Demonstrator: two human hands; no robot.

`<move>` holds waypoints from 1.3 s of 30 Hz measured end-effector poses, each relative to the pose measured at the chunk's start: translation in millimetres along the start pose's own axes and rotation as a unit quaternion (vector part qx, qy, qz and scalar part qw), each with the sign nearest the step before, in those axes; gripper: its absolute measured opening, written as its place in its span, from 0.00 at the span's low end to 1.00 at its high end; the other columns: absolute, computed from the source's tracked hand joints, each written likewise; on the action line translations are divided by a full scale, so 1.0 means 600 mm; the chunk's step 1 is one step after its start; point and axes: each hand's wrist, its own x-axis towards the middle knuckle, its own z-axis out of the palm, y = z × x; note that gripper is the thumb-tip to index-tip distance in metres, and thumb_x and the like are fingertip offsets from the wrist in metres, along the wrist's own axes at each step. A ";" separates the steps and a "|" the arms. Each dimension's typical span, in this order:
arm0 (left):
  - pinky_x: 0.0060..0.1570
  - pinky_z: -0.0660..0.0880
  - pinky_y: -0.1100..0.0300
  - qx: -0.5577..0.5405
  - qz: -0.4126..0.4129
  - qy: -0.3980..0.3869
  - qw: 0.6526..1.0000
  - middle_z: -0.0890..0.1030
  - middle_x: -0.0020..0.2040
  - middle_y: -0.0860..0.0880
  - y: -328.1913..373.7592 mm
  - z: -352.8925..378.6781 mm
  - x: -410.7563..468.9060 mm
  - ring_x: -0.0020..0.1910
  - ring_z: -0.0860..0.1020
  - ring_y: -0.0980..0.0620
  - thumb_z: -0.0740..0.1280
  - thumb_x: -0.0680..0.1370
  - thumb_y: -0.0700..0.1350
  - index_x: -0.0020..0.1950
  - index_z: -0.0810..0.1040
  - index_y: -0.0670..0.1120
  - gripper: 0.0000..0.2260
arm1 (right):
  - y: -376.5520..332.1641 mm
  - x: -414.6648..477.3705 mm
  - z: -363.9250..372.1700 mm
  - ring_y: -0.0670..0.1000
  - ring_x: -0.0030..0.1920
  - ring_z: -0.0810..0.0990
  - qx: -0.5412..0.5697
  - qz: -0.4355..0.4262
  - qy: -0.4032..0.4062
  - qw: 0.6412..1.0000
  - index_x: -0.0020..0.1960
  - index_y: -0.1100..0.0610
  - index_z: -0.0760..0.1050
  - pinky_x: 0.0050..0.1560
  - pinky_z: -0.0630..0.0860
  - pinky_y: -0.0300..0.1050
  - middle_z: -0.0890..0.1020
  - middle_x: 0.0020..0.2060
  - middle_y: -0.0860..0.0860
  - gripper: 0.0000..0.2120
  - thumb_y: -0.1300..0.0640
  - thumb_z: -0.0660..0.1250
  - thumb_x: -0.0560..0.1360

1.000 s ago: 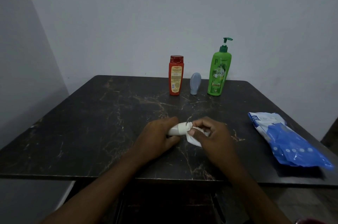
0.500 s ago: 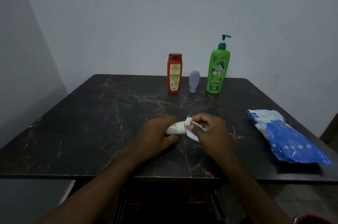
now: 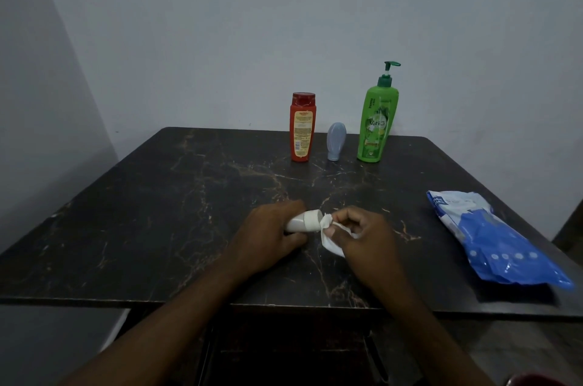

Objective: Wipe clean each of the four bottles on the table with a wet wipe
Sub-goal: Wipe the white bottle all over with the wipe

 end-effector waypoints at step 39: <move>0.56 0.75 0.60 -0.083 -0.139 0.016 0.987 0.76 0.60 0.55 -0.030 -0.092 0.034 0.57 0.75 0.57 0.75 0.76 0.44 0.64 0.75 0.52 0.18 | 0.006 0.111 0.016 0.52 0.41 0.84 0.210 0.213 -0.011 0.954 0.52 0.59 0.83 0.39 0.78 0.43 0.85 0.46 0.55 0.07 0.61 0.72 0.74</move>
